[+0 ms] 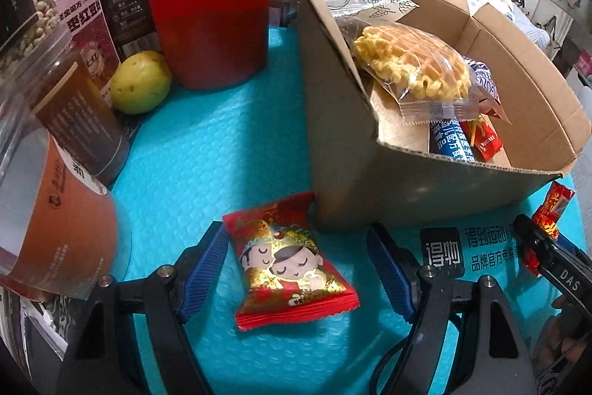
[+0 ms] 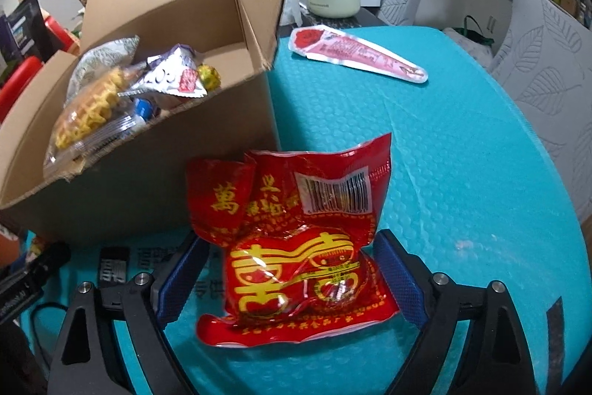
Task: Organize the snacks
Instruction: 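Grasp the red cartoon-face packet with the left tool while the right tool grasps the red gold-character packet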
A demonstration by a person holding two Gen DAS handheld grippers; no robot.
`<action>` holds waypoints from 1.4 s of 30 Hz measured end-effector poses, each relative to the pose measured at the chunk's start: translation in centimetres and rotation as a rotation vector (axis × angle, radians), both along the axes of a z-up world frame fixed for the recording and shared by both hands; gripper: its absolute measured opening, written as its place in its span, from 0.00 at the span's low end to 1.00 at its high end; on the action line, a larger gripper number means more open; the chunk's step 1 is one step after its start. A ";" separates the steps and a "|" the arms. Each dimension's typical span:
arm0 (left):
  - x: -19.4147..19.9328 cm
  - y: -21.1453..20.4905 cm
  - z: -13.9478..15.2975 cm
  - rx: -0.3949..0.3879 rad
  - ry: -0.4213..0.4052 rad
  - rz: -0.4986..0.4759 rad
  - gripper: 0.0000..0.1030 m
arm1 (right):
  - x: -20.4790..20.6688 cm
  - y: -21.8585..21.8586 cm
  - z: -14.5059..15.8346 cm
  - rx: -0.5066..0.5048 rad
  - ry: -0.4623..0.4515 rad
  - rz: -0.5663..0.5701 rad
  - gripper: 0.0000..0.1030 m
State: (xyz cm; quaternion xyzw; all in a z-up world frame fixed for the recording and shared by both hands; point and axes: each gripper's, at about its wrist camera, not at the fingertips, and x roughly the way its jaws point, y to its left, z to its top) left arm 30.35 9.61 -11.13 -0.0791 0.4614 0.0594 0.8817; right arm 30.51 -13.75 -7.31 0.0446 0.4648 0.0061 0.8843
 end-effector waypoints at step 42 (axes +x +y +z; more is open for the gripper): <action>-12.9 -6.0 0.8 -0.027 0.015 -0.324 0.38 | -8.3 0.2 0.2 0.039 0.054 0.205 0.72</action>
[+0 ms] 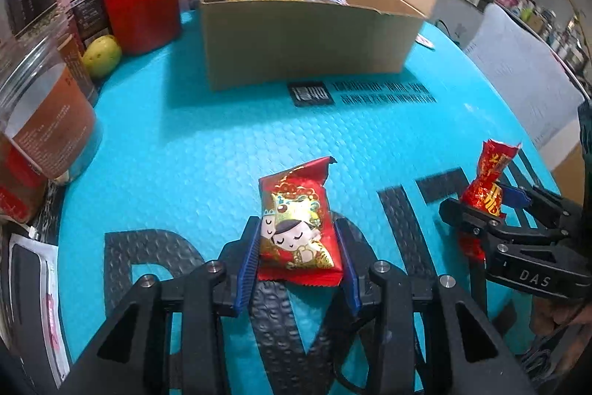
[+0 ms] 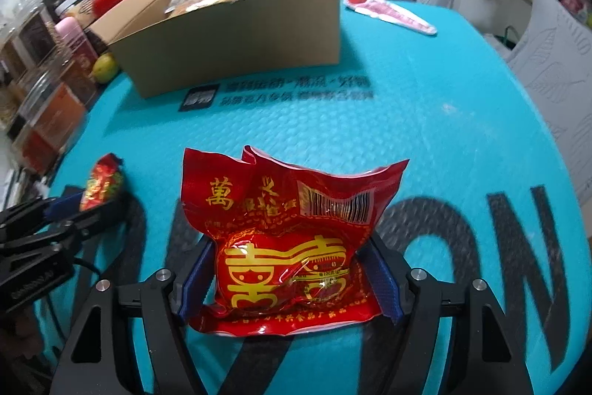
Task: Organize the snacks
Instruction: 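Lift both red packets and carry them over the cardboard box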
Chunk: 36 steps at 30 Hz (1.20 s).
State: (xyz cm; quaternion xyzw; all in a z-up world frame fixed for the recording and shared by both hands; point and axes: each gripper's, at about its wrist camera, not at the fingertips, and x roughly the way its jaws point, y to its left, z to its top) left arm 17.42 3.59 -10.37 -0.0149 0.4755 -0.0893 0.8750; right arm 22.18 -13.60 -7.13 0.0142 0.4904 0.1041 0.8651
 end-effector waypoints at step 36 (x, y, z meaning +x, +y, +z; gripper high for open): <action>-0.9 -2.1 1.4 0.024 -0.044 -0.056 0.37 | -3.4 0.9 0.8 0.081 -0.047 0.092 0.71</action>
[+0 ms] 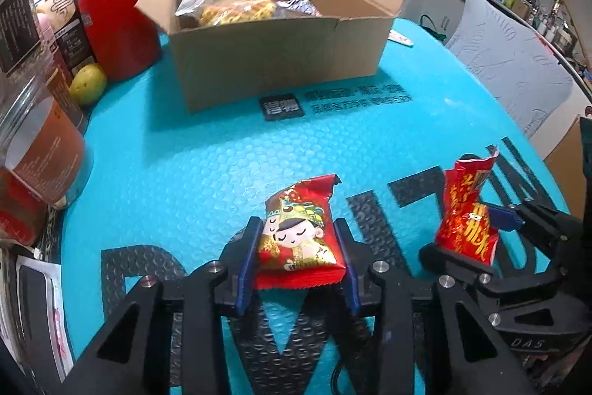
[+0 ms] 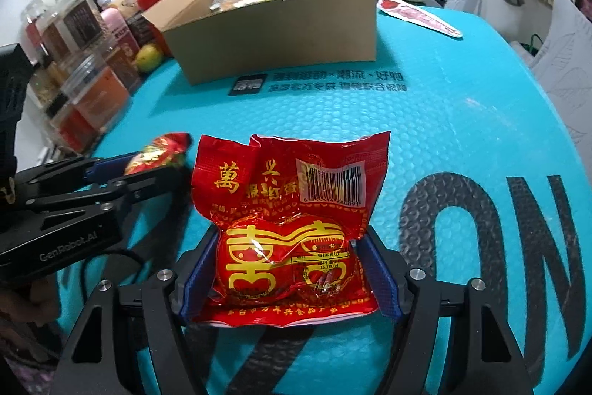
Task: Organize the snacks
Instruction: 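Lift both red packets and carry them over the cardboard box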
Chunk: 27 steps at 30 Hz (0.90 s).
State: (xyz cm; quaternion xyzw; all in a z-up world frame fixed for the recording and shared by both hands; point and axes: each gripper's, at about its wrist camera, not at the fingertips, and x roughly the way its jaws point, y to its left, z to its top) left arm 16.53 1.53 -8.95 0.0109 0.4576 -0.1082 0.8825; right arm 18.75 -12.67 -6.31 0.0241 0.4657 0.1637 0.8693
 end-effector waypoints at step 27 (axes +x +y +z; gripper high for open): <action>0.6 -0.5 8.3 -0.083 -0.210 -0.046 0.36 | 0.5 0.0 7.2 0.109 -0.165 0.051 0.71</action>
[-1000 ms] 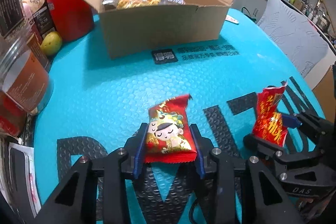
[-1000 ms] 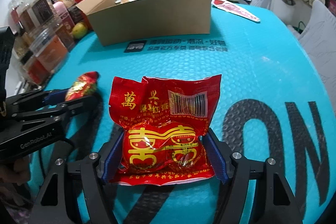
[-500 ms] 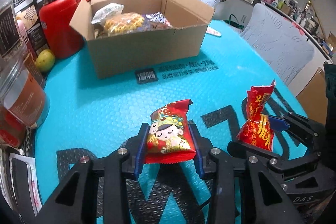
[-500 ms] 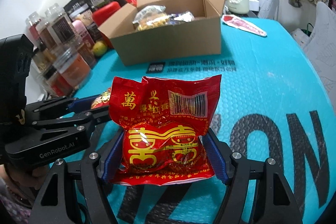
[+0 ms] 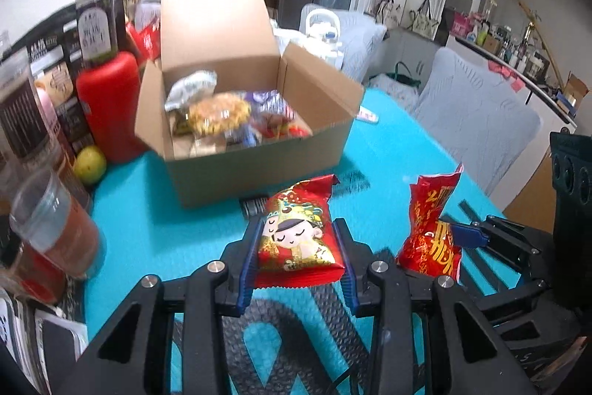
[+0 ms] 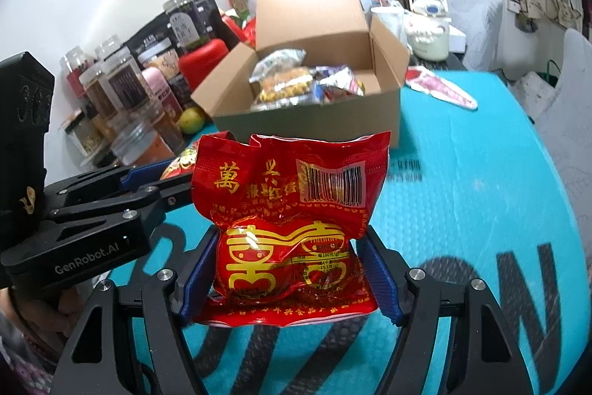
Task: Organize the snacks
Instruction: 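Lift both red packets and carry them over the cardboard box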
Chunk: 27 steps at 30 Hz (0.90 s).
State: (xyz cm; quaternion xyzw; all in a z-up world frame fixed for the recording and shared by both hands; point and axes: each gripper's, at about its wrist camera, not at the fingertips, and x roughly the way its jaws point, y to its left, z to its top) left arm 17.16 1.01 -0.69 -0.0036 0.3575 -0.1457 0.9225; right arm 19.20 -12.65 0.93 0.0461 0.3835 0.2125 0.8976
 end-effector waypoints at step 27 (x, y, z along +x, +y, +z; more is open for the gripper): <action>7.6 0.3 9.1 -0.027 -0.274 -0.035 0.36 | 7.8 1.2 9.5 -0.048 -0.246 0.018 0.71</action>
